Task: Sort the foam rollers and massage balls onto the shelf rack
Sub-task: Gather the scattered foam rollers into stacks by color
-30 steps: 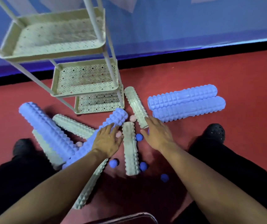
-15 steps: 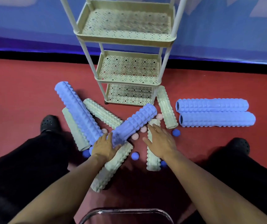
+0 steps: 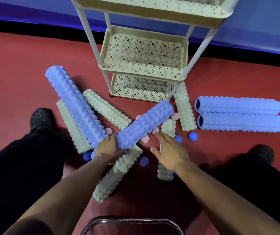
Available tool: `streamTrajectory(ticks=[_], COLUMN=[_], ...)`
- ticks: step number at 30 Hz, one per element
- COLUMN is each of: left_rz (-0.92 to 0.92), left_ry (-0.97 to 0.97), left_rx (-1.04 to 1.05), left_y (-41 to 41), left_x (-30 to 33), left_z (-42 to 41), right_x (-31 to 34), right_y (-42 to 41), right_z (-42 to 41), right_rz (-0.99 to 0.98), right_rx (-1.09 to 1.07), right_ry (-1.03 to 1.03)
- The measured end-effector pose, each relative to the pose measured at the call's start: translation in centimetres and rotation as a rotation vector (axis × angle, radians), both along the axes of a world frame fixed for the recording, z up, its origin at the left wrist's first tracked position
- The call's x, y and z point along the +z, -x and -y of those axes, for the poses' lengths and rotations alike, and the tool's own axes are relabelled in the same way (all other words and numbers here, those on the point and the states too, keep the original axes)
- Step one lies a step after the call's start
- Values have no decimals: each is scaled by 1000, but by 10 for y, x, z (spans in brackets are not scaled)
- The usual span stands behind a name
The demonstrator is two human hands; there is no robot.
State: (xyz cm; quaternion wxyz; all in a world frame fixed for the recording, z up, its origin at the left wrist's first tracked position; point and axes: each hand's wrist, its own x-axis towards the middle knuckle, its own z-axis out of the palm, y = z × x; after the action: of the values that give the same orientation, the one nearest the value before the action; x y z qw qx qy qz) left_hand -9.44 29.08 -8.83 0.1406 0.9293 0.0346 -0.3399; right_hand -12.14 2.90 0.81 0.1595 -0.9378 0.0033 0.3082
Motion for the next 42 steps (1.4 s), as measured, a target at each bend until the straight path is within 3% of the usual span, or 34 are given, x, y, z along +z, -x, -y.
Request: streamTrajectory(ticks=[7,14,19,25,32,36,42], left_rz=[38,-91,-43,33,156,246,302], left_ry=[-36,156,172,238,307,307,279], left_rx=[-70,112,46,-35,-196,-327,-507], left_y=[-12,-11,-14,-17,-14,-8,0], left_x=[-6,15,48,96,136,144,138], left_z=[6,3,4,42,140,202,296], right_x=[-12,-4,15,34,42,51,21], right_y=[-3,1,8,8,17,25,32], right_z=[-8,-8,-7,10,77,127,199], right_rz=[6,-2,16,0,184,87,83], right_rx=[10,-32,-104,-653,-1061,-1360,-1730], right_ry=[-34,-61,-110,-459,-836,-1022,-1119])
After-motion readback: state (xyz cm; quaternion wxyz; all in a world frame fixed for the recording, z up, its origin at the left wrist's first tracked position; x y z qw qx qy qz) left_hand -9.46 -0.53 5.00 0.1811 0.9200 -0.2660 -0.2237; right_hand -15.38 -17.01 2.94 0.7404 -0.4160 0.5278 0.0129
